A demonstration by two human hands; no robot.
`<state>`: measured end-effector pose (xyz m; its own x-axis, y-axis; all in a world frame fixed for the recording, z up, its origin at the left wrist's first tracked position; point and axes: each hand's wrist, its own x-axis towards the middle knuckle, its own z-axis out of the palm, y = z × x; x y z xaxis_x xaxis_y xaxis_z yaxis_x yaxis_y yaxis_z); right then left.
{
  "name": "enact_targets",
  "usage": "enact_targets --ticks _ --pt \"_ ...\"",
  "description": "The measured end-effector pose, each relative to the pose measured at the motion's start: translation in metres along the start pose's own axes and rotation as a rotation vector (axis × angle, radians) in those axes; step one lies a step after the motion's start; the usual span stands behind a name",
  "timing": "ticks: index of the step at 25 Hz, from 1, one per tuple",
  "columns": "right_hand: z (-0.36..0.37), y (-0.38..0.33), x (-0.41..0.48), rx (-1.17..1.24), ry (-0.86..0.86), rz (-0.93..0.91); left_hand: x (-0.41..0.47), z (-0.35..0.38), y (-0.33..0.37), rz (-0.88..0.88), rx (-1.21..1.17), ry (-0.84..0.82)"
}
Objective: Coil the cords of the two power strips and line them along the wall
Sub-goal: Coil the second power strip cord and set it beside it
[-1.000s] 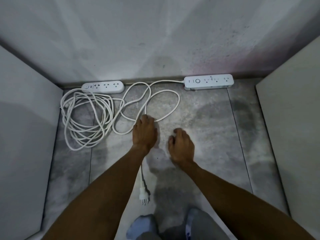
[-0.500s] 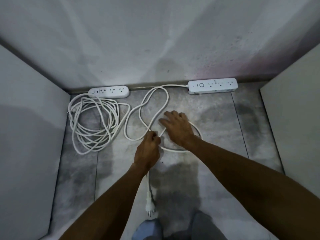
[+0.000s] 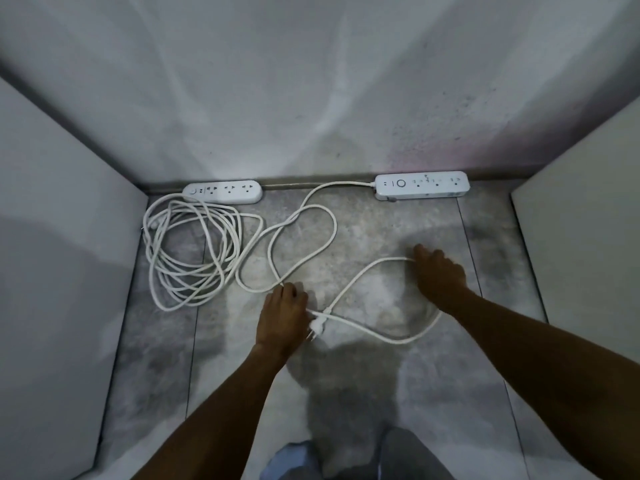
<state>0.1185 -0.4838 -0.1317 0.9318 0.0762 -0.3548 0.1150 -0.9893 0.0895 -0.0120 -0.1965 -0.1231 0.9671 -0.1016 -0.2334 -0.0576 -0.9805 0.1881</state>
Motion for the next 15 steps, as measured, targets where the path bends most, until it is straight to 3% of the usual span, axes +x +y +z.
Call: enact_targets --ticks 6,9,11,13,15 --pt "0.009 0.035 -0.032 0.168 -0.165 0.229 -0.015 -0.005 -0.014 0.089 0.148 -0.078" --pt "-0.004 0.017 -0.042 0.016 -0.224 0.350 -0.025 -0.001 -0.015 0.183 0.064 -0.115" --pt "-0.010 -0.018 -0.041 -0.161 -0.041 0.134 -0.034 0.005 -0.011 0.183 0.015 -0.100" --pt "-0.015 -0.067 -0.038 -0.023 0.106 -0.270 -0.043 0.013 -0.003 0.160 -0.015 -0.069" --pt "-0.018 -0.126 -0.038 0.180 0.053 -0.587 -0.048 0.016 0.005 0.130 -0.034 -0.064"
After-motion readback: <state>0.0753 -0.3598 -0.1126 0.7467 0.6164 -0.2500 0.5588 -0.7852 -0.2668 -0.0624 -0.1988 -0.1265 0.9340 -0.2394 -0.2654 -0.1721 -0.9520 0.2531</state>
